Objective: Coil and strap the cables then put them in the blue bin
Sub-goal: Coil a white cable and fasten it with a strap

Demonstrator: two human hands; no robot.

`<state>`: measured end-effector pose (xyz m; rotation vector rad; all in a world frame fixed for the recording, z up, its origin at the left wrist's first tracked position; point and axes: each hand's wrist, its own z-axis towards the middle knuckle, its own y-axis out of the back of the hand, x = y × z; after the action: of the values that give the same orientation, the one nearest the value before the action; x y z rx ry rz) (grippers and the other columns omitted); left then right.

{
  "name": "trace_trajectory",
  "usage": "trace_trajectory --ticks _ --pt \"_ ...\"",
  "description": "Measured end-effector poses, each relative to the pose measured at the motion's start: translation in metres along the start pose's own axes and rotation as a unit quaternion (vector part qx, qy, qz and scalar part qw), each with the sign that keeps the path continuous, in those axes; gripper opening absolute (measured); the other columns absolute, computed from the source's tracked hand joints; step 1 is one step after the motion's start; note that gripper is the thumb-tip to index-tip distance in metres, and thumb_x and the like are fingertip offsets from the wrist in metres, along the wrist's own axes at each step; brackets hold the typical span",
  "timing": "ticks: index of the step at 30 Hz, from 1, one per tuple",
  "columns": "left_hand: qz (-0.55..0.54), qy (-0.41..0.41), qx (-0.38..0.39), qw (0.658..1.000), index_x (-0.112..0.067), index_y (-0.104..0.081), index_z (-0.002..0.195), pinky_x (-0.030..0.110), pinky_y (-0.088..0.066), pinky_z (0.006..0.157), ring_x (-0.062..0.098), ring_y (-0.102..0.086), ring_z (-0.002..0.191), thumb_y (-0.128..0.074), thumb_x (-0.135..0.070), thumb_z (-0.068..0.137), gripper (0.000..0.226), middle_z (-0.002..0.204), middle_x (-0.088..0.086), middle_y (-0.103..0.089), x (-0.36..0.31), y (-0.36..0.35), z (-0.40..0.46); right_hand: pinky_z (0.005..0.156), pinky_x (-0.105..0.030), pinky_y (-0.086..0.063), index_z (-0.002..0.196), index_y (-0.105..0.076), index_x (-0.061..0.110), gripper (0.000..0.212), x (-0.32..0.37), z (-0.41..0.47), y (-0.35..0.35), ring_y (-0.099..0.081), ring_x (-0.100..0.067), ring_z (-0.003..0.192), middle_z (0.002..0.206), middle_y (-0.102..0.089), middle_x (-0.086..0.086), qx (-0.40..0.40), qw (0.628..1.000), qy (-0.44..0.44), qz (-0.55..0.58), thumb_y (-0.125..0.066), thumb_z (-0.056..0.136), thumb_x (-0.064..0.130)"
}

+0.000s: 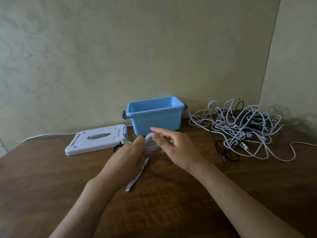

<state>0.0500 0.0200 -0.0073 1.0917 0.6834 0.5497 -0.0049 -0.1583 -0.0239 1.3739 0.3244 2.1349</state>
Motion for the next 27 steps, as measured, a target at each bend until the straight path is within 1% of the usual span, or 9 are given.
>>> trace_trajectory --ticks 2,4,7,10,13,16,21,23,27 --pt "-0.019 0.016 -0.010 1.000 -0.025 -0.042 0.100 0.021 -0.050 0.057 0.006 -0.060 0.074 -0.051 -0.032 0.102 0.012 0.083 -0.012 -0.056 0.006 0.010 0.004 0.091 -0.033 -0.060 0.140 -0.058 0.034 0.062 -0.001 0.001 0.001 -0.067 -0.004 0.105 0.125 -0.069 0.011 0.003 1.000 -0.018 -0.012 -0.041 0.094 0.070" --pt "-0.021 0.037 -0.007 0.999 -0.025 -0.042 0.095 0.018 -0.042 0.054 0.006 -0.058 0.073 -0.053 -0.033 0.101 0.015 0.082 -0.014 -0.053 0.021 0.018 0.003 0.089 -0.032 -0.059 0.134 -0.064 0.030 0.058 -0.003 0.001 0.003 -0.066 -0.002 0.101 0.118 -0.070 0.011 0.003 0.998 -0.023 -0.059 -0.037 0.096 0.066" --pt "-0.036 0.066 -0.024 0.997 -0.022 -0.046 0.087 0.027 -0.046 0.057 0.009 -0.058 0.069 -0.055 -0.034 0.099 0.019 0.079 -0.006 -0.059 0.056 0.020 -0.010 0.086 -0.019 -0.051 0.130 -0.065 0.033 0.034 -0.006 0.001 0.000 -0.061 0.001 0.104 0.119 -0.067 0.016 0.022 0.990 -0.006 -0.141 -0.049 0.103 0.046" --pt "-0.083 0.093 -0.067 0.990 -0.018 -0.050 0.080 0.035 -0.044 0.057 0.016 -0.056 0.066 -0.060 -0.030 0.096 0.023 0.073 -0.004 -0.057 0.088 0.010 -0.025 0.084 -0.019 -0.049 0.132 -0.064 0.035 0.032 -0.008 0.000 -0.008 -0.058 -0.001 0.105 0.118 -0.062 0.018 0.066 0.979 -0.001 -0.193 -0.061 0.100 0.035" --pt "-0.109 0.118 -0.080 0.984 -0.017 -0.053 0.081 0.032 -0.040 0.052 0.013 -0.056 0.061 -0.059 -0.031 0.097 0.022 0.069 -0.005 -0.059 0.101 0.003 -0.027 0.093 -0.025 -0.047 0.131 -0.062 0.038 0.034 -0.009 -0.001 -0.013 -0.053 -0.003 0.115 0.126 -0.058 0.018 0.104 0.968 0.001 -0.229 -0.064 0.098 0.035" --pt "-0.140 0.109 -0.107 0.978 -0.021 -0.053 0.080 0.031 -0.039 0.055 0.011 -0.054 0.063 -0.058 -0.028 0.098 0.019 0.071 -0.008 -0.058 0.099 0.002 -0.026 0.098 -0.029 -0.046 0.129 -0.061 0.038 0.032 -0.009 0.002 -0.018 -0.049 -0.005 0.123 0.131 -0.056 0.017 0.118 0.956 0.006 -0.270 -0.064 0.098 0.036" --pt "-0.161 0.118 -0.082 0.976 -0.017 -0.054 0.087 0.036 -0.047 0.062 0.018 -0.059 0.072 -0.057 -0.035 0.098 0.021 0.081 -0.002 -0.063 0.094 -0.003 -0.026 0.115 -0.038 -0.039 0.147 -0.048 0.040 0.047 -0.017 0.007 -0.029 -0.036 -0.010 0.140 0.150 -0.042 0.018 0.135 0.951 -0.004 -0.278 -0.058 0.102 0.030" --pt "-0.156 0.132 -0.074 0.976 -0.014 -0.053 0.088 0.036 -0.047 0.064 0.018 -0.060 0.075 -0.057 -0.036 0.098 0.024 0.084 0.001 -0.064 0.091 -0.004 -0.026 0.115 -0.036 -0.036 0.150 -0.045 0.039 0.047 -0.020 0.009 -0.031 -0.034 -0.010 0.140 0.152 -0.039 0.018 0.148 0.946 -0.003 -0.288 -0.054 0.104 0.030" --pt "-0.158 0.141 -0.075 0.974 -0.012 -0.053 0.090 0.038 -0.048 0.066 0.019 -0.059 0.075 -0.057 -0.037 0.098 0.027 0.085 0.002 -0.064 0.088 -0.004 -0.026 0.112 -0.034 -0.033 0.137 -0.060 0.036 0.034 -0.024 0.010 -0.031 -0.035 -0.010 0.136 0.150 -0.042 0.015 0.161 0.939 0.003 -0.304 -0.055 0.103 0.036"
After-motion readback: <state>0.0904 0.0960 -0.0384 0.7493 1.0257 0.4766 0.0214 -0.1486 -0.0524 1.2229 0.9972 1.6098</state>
